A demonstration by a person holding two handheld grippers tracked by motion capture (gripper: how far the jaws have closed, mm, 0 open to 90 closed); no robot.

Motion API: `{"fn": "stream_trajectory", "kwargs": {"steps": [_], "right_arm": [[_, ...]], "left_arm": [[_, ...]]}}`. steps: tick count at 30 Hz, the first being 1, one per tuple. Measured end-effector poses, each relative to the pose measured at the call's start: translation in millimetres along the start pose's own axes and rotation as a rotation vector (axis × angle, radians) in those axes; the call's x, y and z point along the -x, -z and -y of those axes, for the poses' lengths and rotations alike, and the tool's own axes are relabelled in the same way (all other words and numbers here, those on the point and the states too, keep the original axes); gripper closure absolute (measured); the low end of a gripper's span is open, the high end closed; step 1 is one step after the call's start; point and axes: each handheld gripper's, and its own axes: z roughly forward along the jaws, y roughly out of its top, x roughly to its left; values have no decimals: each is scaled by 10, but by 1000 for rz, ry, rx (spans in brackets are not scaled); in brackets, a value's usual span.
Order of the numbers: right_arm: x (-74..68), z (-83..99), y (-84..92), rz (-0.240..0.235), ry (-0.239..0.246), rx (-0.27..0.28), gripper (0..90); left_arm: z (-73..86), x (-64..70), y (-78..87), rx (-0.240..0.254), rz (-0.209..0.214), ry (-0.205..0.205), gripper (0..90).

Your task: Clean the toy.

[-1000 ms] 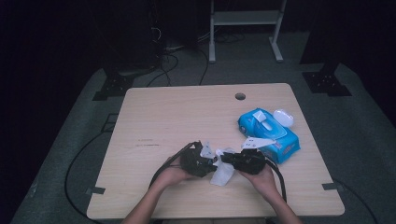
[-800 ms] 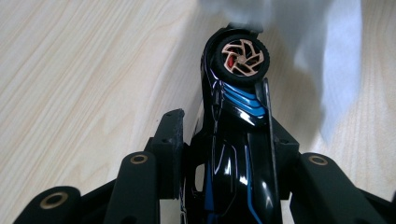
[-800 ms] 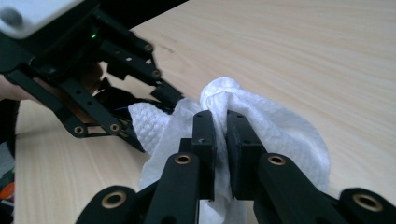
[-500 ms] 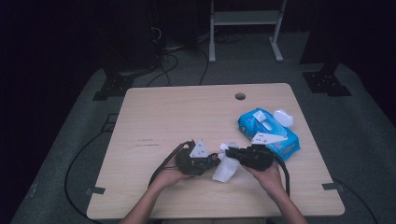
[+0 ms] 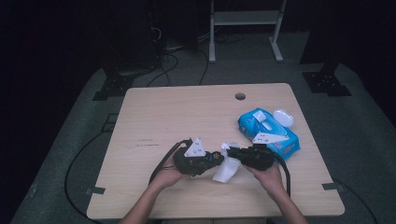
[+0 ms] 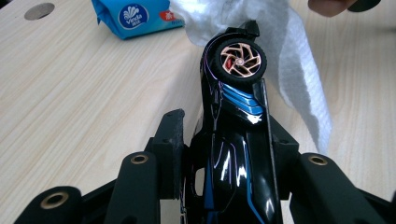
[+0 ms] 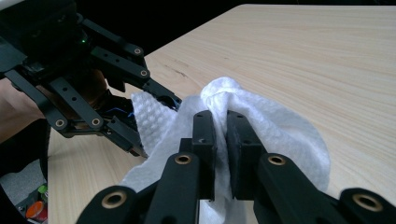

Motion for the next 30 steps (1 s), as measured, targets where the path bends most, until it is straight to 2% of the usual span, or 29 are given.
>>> {"fn": "stream_trajectory", "kwargs": {"steps": [4, 9, 11, 14, 20, 23, 27, 30], "right_arm": [[29, 3, 8, 10, -9, 4, 819], [92, 70, -28, -8, -60, 2, 820], [96, 80, -51, -7, -57, -14, 820], [101, 100, -84, -7, -64, -29, 819], [116, 38, 12, -28, -85, 32, 820], [140, 87, -28, -30, -97, 8, 819], [167, 152, -132, -14, -104, -60, 819], [172, 121, -92, 2, -101, -38, 819]], "left_arm": [[-6, -18, 41, 22, 8, 13, 576], [-14, -33, 86, 48, 12, 25, 576], [-10, -45, 96, 62, 24, 37, 576], [-10, -45, 98, 63, 26, 33, 576], [-1, -75, 116, 82, 30, 49, 577], [-8, -84, 141, 94, 29, 54, 577], [0, -90, 134, 89, 28, 59, 577], [37, -113, 93, 70, 38, 63, 577]]}}
